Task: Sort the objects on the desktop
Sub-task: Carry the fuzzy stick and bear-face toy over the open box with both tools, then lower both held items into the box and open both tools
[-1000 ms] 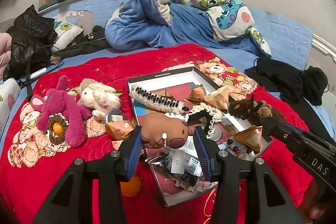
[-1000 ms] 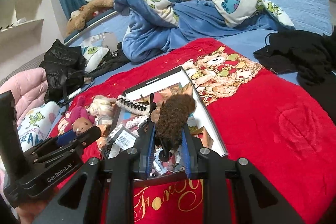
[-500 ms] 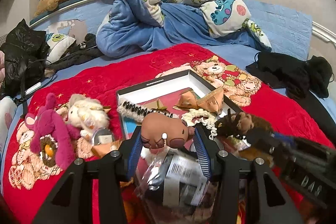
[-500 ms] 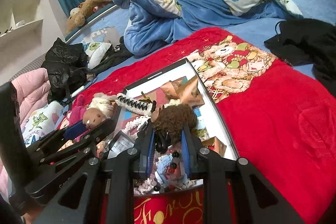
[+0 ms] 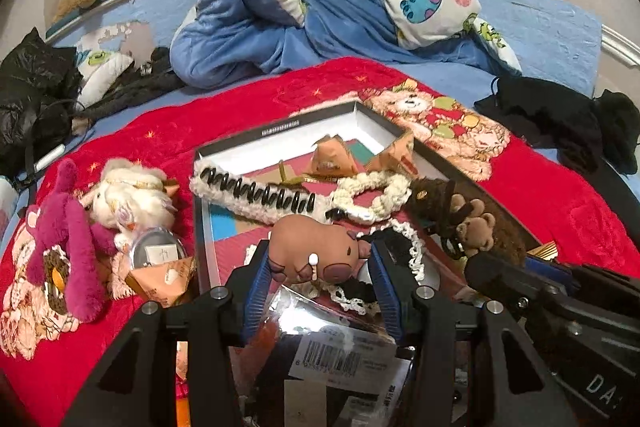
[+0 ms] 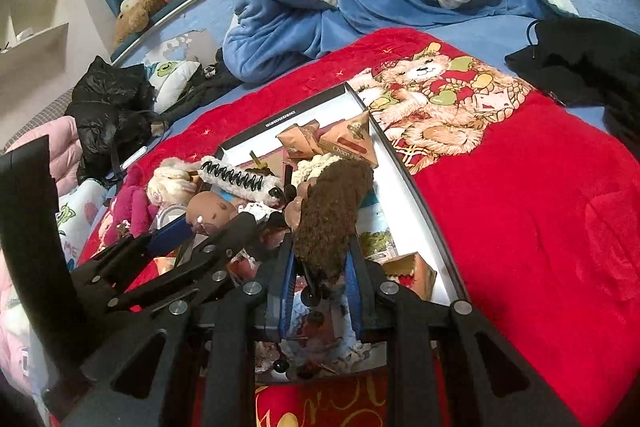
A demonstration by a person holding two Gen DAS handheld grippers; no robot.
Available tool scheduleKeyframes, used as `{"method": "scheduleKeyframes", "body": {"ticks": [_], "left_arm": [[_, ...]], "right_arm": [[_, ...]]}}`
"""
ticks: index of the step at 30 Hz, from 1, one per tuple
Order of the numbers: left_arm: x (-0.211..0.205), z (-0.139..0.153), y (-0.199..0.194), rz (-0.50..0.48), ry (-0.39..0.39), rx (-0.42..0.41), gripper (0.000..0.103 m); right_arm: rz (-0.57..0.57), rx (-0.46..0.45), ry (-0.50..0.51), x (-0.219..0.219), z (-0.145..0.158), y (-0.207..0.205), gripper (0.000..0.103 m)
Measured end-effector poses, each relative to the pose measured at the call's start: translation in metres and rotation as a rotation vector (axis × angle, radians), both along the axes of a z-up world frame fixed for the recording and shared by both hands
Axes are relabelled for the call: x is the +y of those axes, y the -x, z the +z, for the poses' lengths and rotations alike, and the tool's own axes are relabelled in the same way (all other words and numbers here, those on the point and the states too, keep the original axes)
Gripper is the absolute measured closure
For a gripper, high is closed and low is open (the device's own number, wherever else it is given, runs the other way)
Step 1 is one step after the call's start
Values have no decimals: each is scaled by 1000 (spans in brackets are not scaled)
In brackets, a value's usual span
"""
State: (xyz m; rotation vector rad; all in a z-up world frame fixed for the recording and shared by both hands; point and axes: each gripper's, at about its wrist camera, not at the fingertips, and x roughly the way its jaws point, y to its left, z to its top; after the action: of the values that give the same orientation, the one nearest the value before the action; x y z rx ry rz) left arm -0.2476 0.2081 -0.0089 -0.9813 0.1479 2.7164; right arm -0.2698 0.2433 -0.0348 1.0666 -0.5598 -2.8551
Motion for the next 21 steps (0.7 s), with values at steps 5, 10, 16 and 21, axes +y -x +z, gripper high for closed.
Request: {"method": "scheduleKeyframes", "body": {"ticks": [5, 10, 16, 21], "left_arm": [[2, -5, 2, 13, 18, -24, 53], [-2, -16, 4, 35, 10, -64, 53], [-1, -17, 3, 36, 11, -56, 53], [-4, -15, 2, 35, -8, -47, 53]], "right_arm": [[-4, -27, -3, -1, -6, 4, 81], [-1, -41, -7, -2, -10, 6, 81], [3, -56, -24, -6, -11, 6, 81], [13, -58, -40, -7, -11, 6, 81]]}}
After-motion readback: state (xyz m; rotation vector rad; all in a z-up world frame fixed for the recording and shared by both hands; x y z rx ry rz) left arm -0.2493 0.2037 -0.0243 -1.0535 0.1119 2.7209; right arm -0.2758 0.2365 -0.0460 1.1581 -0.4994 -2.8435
